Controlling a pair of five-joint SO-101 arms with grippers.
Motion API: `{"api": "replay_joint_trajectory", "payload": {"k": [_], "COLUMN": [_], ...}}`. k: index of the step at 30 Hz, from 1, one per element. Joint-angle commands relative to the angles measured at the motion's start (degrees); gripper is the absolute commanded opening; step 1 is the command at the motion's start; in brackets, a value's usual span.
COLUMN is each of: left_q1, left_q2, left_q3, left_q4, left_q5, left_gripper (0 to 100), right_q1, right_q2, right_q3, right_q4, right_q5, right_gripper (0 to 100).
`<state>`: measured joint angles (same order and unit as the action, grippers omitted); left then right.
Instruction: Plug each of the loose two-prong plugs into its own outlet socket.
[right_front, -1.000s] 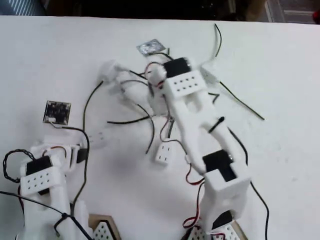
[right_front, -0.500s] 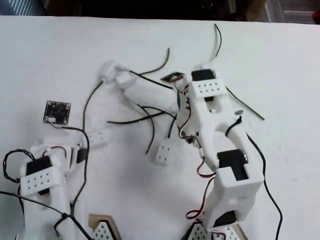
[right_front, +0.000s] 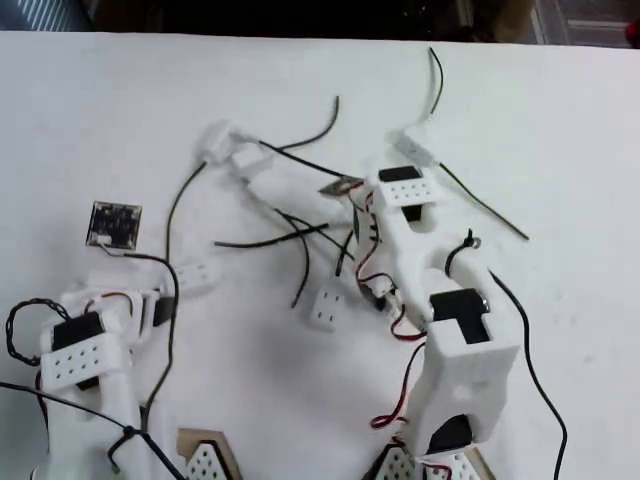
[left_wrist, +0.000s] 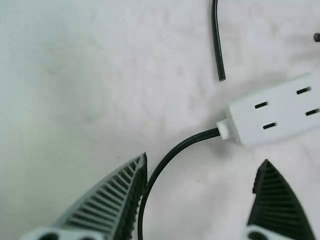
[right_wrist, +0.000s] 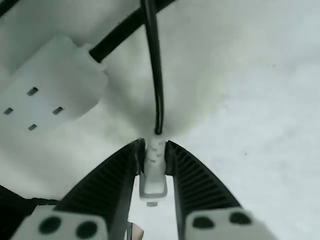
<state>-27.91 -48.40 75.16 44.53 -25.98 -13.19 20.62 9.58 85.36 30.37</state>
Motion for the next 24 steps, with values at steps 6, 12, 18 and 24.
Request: {"api": "replay_joint_trajectory", "payload": {"k": [6,12,18,24], "left_q1": [-0.31,-0.31,-0.31,-0.31], "left_q2": [-1.36,-1.36,-1.36,-1.36], "left_q3": [0.09,0.09,0.09,0.18], "left_q4": [-1.05,-1.05,-1.05,-1.05], "left_q5": [-0.18,-0.18,-0.18,-0.18], "left_gripper": [34,34,34,34], "right_q1": [0.48,0.57,0.31,1.01], "right_q2": [-0.57,-0.31,-0.57,-7.16], "right_q3": [-0.18,-0.18,-1.93,-5.8], "right_q4": [4.09,3.91,4.18,12.35], "right_q5": [0.0,0.0,0.0,-0.09], "right_gripper": [8.7,3.6,1.7,1.7]}}
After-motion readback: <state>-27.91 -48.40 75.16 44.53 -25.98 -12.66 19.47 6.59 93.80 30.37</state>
